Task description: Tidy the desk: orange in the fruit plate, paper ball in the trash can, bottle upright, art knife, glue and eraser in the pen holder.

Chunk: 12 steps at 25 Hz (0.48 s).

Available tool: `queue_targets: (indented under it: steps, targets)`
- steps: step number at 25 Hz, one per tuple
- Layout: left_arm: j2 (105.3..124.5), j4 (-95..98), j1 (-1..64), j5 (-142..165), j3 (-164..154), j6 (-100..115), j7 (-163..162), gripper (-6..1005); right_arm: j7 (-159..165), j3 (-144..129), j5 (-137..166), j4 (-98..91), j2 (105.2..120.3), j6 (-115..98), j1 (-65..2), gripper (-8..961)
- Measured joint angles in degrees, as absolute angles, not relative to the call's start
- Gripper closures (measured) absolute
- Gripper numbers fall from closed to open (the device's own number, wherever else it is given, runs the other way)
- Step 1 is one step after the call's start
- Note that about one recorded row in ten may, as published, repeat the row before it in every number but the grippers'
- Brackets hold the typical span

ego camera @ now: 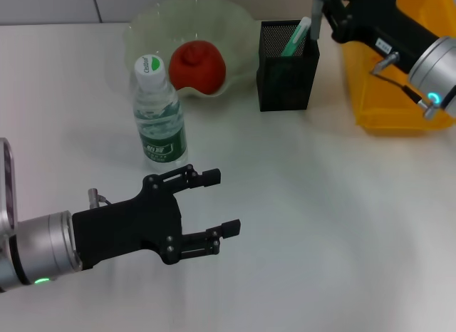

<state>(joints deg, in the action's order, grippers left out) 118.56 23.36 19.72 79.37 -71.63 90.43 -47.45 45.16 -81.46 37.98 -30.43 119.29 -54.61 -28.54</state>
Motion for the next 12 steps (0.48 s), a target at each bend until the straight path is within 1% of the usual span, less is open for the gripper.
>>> queue_targets:
  steps: [6, 12]
  targets:
    - [118.56, 23.55, 19.75, 79.37, -71.63, 90.65, -47.54, 214, 44.09, -80.59, 37.98, -23.99, 119.34, -54.66, -32.15, 840]
    - [118.57, 23.64, 19.87, 79.37, -71.63, 90.7, -47.55, 214, 41.51, -80.48, 37.82, -22.41, 119.55, -54.82, -32.08, 796]
